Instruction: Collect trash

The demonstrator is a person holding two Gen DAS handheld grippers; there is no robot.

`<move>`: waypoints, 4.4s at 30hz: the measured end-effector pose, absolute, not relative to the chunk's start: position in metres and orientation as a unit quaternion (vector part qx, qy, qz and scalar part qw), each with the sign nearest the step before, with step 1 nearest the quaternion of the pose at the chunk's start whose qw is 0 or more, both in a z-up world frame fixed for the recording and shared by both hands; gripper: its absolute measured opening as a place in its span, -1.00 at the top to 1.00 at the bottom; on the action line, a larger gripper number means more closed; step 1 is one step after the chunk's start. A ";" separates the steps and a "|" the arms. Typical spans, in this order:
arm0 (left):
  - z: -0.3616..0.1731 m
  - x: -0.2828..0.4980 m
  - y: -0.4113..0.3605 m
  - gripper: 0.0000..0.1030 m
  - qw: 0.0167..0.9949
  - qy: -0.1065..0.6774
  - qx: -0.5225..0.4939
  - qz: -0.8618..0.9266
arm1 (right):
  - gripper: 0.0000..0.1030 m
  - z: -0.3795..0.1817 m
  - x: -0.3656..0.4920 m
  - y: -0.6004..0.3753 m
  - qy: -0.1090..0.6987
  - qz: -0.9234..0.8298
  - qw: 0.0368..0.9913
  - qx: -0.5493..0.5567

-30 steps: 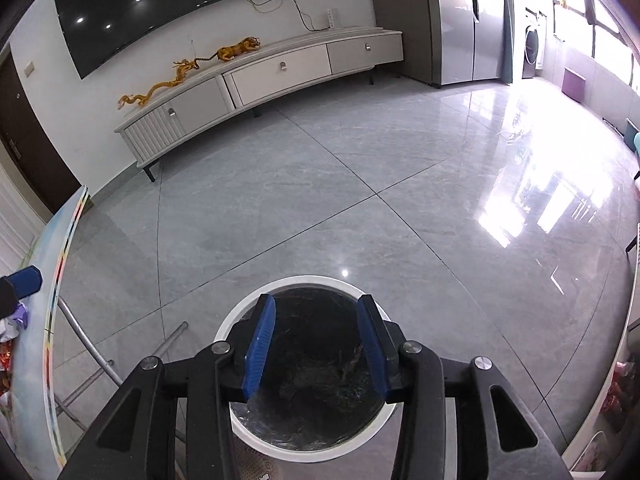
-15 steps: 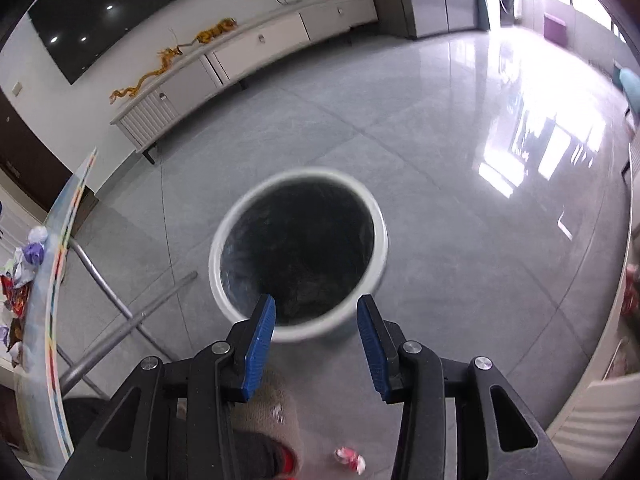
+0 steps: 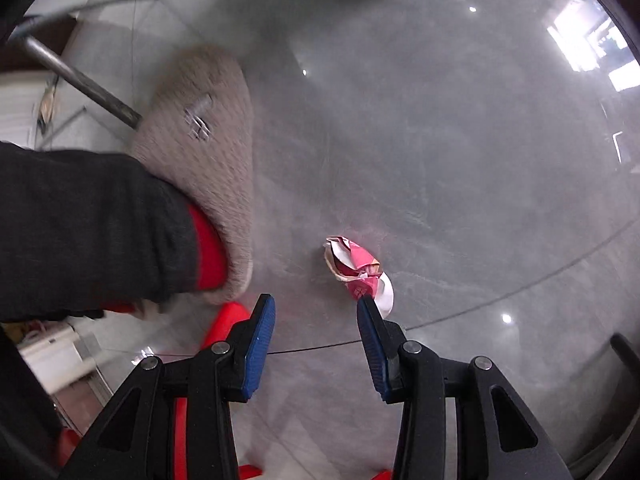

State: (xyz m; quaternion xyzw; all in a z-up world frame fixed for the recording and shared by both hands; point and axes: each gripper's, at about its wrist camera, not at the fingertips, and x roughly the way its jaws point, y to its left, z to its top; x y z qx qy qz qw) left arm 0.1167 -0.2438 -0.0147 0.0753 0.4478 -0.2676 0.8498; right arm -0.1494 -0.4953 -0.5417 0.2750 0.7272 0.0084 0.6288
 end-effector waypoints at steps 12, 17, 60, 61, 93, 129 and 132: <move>0.009 0.096 -0.236 0.06 0.864 0.440 0.101 -0.223 | 0.37 -0.606 -0.143 -0.478 0.762 0.006 0.608 0.222; 0.007 0.096 -0.226 0.06 0.868 0.437 0.085 -0.220 | 0.60 -0.616 -0.147 -0.477 0.760 0.007 0.604 0.241; -0.081 0.131 -0.004 -0.13 0.897 0.428 -0.064 -0.091 | 0.01 -0.120 0.075 -0.452 0.396 0.111 0.905 0.107; -0.088 0.137 -0.007 -0.13 0.895 0.434 -0.060 -0.090 | 0.01 -0.114 0.087 -0.434 0.396 0.127 0.904 0.097; -0.038 0.118 -0.102 0.42 0.896 0.381 -0.044 -0.224 | 0.62 -0.096 0.082 -0.422 0.363 0.173 0.913 0.077; -0.049 0.148 -0.327 -0.04 0.847 0.387 0.022 -0.364 | 0.15 -0.111 0.027 -0.589 0.377 -0.050 0.915 0.136; -0.046 0.141 -0.275 -0.04 0.864 0.378 0.012 -0.332 | 0.15 -0.087 0.028 -0.558 0.359 -0.023 0.925 0.121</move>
